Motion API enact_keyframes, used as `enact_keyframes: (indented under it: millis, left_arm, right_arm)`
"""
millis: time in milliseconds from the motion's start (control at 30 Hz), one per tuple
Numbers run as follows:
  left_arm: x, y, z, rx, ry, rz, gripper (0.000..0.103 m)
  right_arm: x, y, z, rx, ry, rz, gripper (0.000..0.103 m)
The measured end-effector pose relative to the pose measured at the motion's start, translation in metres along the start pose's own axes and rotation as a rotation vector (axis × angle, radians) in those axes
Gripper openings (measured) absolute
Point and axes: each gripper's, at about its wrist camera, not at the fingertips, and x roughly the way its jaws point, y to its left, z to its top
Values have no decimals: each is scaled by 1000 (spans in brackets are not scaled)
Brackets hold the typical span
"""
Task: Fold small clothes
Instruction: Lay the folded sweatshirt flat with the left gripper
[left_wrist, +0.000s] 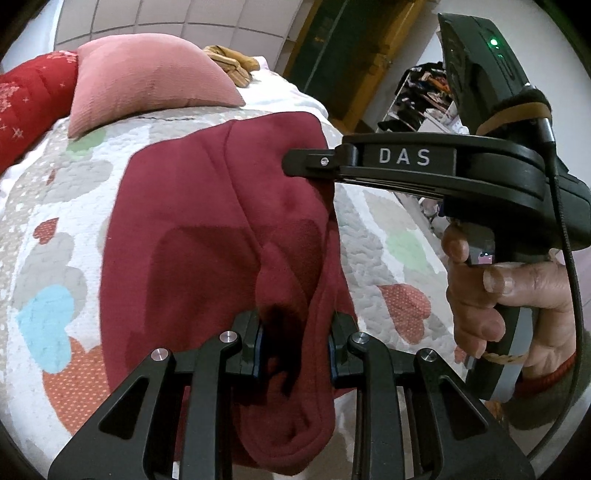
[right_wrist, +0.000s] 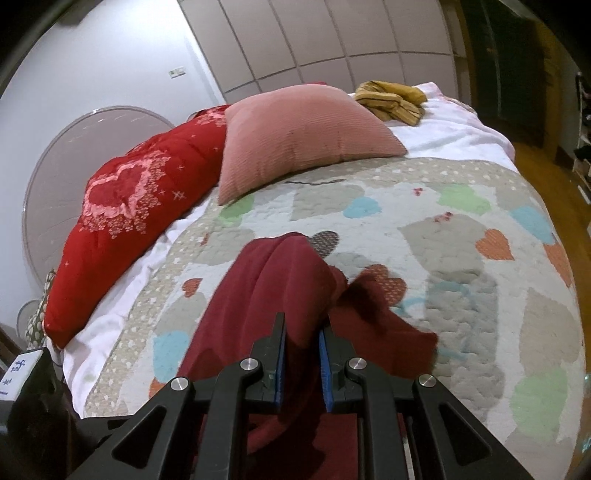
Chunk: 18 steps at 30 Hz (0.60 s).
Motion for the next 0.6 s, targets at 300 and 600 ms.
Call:
enact_keyframes:
  millis: [300,600]
  left_arm:
    - [32,-13,2,8,47,22,23]
    - [53,-18,-2,1,74,38,24]
  right_arm:
    - [18,-33,-7,47,32,-31,14]
    - [41,-51,-19,72,63,-85,14]
